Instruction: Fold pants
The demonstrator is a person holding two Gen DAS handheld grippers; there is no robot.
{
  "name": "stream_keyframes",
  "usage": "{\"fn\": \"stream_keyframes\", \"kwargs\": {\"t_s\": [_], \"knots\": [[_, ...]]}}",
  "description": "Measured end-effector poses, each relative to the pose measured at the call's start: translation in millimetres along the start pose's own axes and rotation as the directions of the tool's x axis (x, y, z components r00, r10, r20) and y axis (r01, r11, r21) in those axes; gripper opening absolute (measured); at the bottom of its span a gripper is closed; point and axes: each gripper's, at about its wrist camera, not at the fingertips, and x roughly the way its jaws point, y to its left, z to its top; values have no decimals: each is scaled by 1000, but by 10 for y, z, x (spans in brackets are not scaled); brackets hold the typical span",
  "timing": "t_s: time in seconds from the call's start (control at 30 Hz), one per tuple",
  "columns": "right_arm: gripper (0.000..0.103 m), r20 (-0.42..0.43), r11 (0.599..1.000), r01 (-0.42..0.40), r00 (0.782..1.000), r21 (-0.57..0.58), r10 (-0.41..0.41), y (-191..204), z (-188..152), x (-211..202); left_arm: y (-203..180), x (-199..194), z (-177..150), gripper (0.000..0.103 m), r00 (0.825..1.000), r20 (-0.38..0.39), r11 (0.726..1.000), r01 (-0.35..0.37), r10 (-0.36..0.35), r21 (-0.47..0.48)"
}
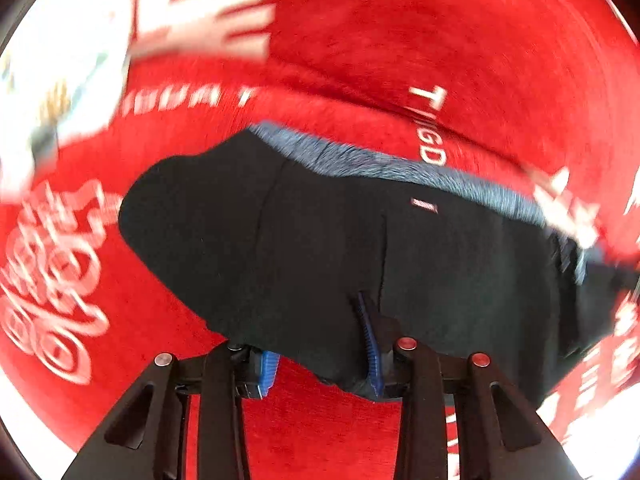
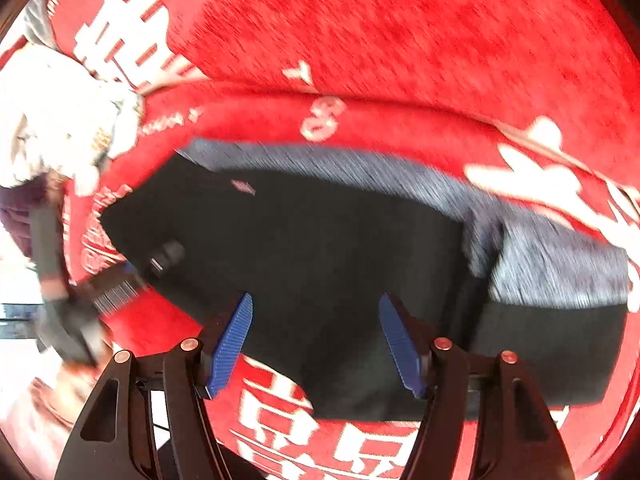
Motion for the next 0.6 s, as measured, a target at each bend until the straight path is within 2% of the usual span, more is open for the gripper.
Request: {"fn": "stream_keyframes", "kwargs": {"t_s": [0.07,0.1,0.2,0.27,0.33,0.43,0.47,0.5,0.6], "knots": [[71,-20,998,-54,998,-22,53,110,184,30,-103,-24,-26,37,998,28,994,-66,64,86],[71,-37,996,-87,996,-32,86,177,278,61,-191,-19,-65,37,993,47,982,-114,108,149],[71,-120,976,-212,971,-41,206,457,562,228,-269,-29,-149,37,984,82,957,-173,158,232],[71,-207,954,-294,938,-55,277,734,742,404,-300,-29,-170,37,981,95,947,-191,171,257],[71,-280,936,-342,909,-78,309,981,842,562,-308,-42,-204,37,976,111,935,-210,185,285],[71,-367,921,-364,883,-141,293,1337,930,781,-362,-25,-181,37,972,123,921,-228,199,314],[71,-422,912,-376,862,-165,280,1495,934,902,-370,-18,-183,37,971,127,918,-232,201,322],[71,-445,909,-378,855,-178,268,1575,933,961,-376,-22,-191,37,970,132,914,-235,202,329],[71,-498,907,-332,851,-260,169,1813,899,1188,-382,-48,-211,37,970,134,912,-239,205,333]]}}
